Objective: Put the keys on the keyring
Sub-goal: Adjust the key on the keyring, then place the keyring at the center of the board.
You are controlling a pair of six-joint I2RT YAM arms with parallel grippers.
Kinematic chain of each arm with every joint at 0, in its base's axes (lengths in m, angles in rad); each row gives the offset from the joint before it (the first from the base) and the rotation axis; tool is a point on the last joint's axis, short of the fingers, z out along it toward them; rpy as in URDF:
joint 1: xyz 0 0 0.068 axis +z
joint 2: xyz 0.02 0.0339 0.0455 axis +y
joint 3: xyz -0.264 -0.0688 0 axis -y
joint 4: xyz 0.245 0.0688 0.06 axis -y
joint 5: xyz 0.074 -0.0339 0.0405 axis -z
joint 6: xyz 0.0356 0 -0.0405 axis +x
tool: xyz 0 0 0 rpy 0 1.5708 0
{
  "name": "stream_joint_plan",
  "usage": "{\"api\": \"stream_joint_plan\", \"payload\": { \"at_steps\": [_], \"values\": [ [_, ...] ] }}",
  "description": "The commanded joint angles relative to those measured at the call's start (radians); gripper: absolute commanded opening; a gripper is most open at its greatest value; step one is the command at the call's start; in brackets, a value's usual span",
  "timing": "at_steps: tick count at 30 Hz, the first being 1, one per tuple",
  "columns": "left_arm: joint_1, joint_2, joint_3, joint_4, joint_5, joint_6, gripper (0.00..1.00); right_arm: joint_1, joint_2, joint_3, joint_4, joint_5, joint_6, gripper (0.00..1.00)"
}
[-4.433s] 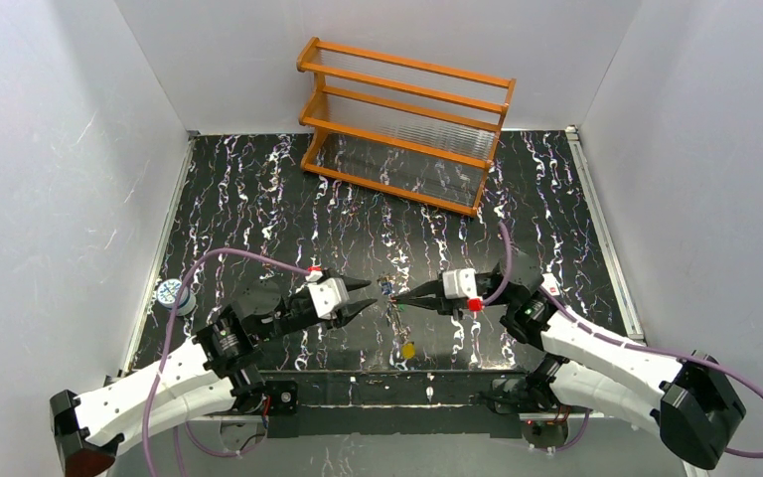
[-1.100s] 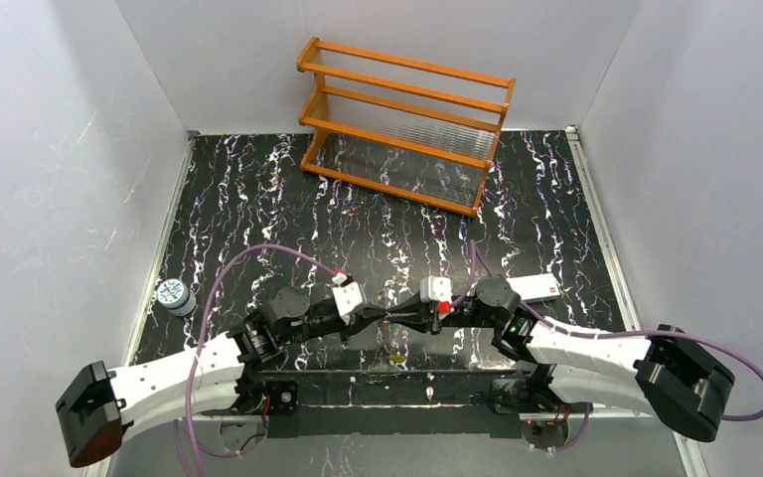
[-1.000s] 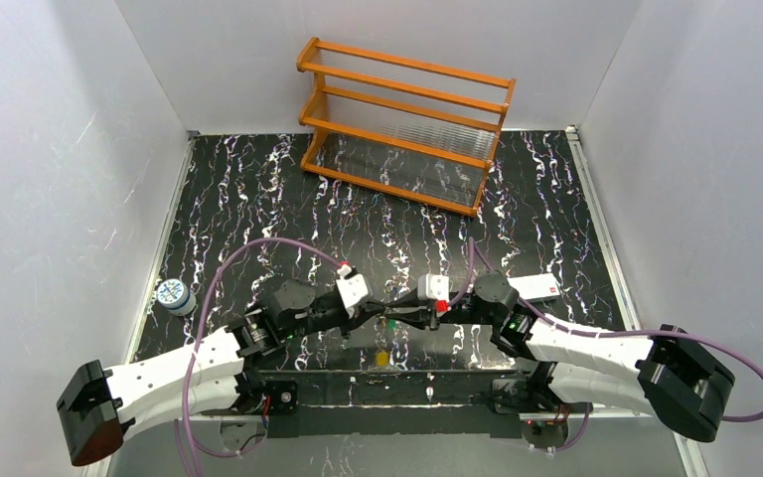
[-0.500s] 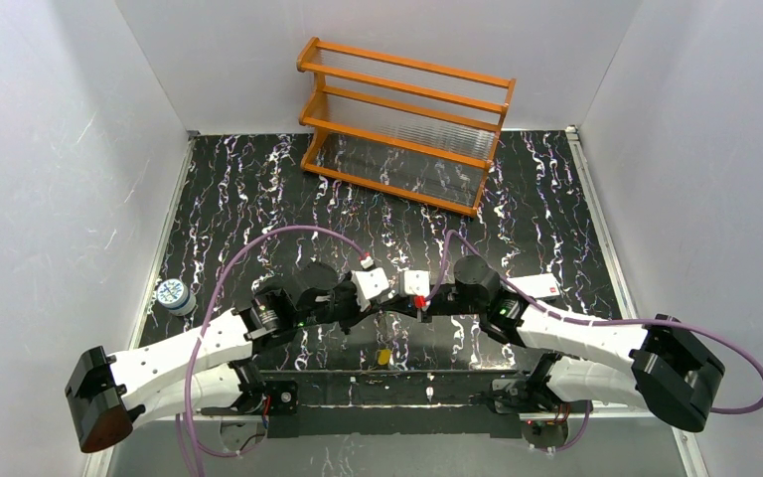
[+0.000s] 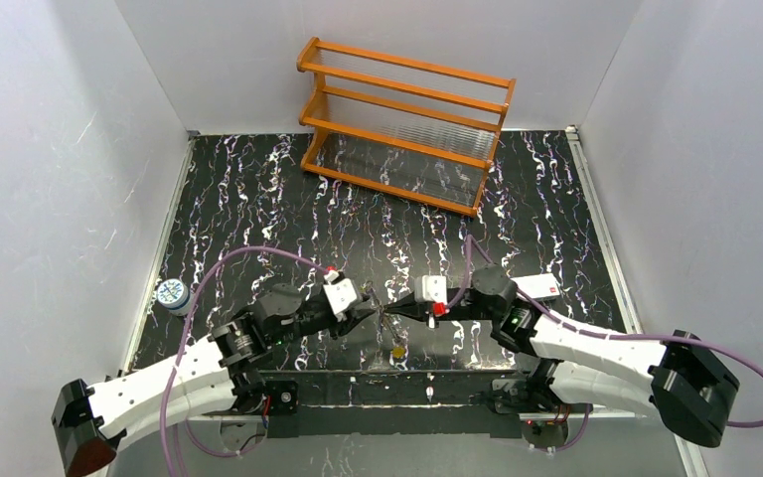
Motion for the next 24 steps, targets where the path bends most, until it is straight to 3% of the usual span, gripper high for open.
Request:
{"api": "stream_joint_plan", "payload": {
  "at_steps": [1, 10, 17, 24],
  "values": [
    [0.000, -0.074, -0.109, 0.207, 0.012, -0.033, 0.29, 0.004, -0.073, -0.029, 0.201, -0.037, 0.055, 0.01],
    [-0.001, -0.034, -0.172, 0.400, 0.083, -0.106, 0.28, 0.004, -0.097, -0.043, 0.273, -0.066, 0.106, 0.01],
    [0.000, -0.006, -0.161, 0.425, 0.107, -0.112, 0.28, 0.004, -0.096, -0.048, 0.290, -0.054, 0.111, 0.01],
    [-0.001, 0.043, -0.166, 0.467, 0.141, -0.139, 0.17, 0.004, -0.067, -0.063, 0.373, -0.041, 0.150, 0.01]
  ]
}}
